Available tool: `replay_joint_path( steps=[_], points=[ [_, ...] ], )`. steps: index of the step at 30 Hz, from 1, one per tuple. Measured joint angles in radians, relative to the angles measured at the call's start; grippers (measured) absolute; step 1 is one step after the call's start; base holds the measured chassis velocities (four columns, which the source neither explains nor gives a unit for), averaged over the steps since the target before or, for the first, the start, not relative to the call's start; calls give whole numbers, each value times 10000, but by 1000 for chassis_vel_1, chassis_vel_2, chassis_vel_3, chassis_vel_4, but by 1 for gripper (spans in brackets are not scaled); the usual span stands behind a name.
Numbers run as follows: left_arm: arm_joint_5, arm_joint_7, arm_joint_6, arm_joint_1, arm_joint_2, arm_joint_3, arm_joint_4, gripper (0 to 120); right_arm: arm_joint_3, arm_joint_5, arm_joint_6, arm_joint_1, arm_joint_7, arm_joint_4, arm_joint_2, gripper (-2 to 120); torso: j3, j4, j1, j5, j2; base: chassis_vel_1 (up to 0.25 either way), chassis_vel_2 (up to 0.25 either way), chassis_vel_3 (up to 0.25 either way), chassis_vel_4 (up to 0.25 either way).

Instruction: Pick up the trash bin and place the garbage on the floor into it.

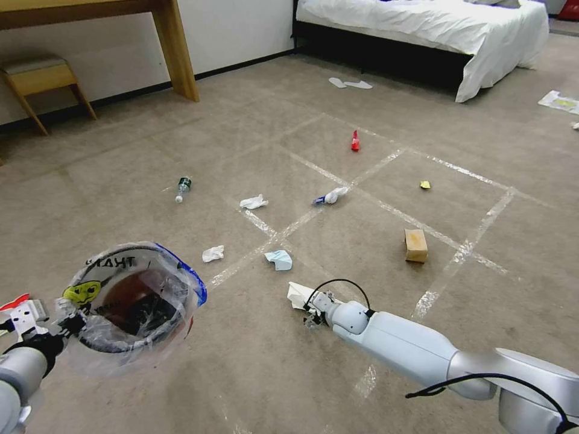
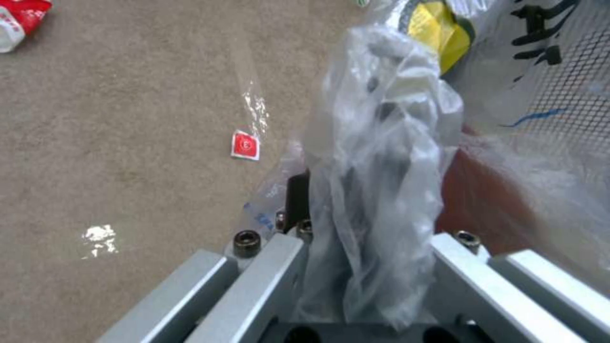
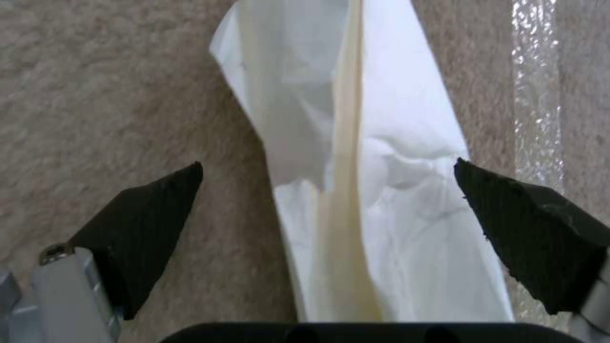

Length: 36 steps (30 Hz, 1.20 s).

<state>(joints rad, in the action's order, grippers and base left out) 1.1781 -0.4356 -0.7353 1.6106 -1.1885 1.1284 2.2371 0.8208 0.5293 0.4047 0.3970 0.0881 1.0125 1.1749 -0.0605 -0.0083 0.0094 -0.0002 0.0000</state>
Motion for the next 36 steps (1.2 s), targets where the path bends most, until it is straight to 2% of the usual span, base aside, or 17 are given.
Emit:
replay_joint_path(
  steps=[24,26,28,29,31,32,35,36],
  points=[
    [-167,58,0,70,-147,-56,60,1,-139,-243,-21,-12,-3,-530,223,100,0,0,0,2,0,0,0,0,0],
    [-211,84,0,92,-169,-57,59,1,-149,-244,-27,-11,5,-588,240,96,0,1,0,2,0,0,0,0,0],
    [-238,114,0,113,-176,-60,56,1,-162,-254,-62,-2,4,-667,280,87,0,0,0,2,0,0,0,0,0],
    [-238,114,0,113,-176,-60,56,1,-162,-254,-62,-2,4,-667,280,87,0,0,0,2,0,0,0,0,0],
    [-258,121,0,120,-171,-59,45,1,-193,-282,-95,12,9,-729,313,77,1,2,0,2,1,0,0,0,0],
    [-258,121,0,120,-171,-59,45,1,-193,-282,-95,12,9,-729,313,77,1,2,0,2,1,0,0,0,0],
    [-258,125,0,120,-126,-56,27,1,-205,-290,-114,41,2,-716,303,62,1,1,0,4,1,0,0,0,0],
    [-258,125,0,120,-126,-56,27,1,-205,-290,-114,41,2,-716,303,62,1,1,0,4,1,0,0,0,0]
  ],
)
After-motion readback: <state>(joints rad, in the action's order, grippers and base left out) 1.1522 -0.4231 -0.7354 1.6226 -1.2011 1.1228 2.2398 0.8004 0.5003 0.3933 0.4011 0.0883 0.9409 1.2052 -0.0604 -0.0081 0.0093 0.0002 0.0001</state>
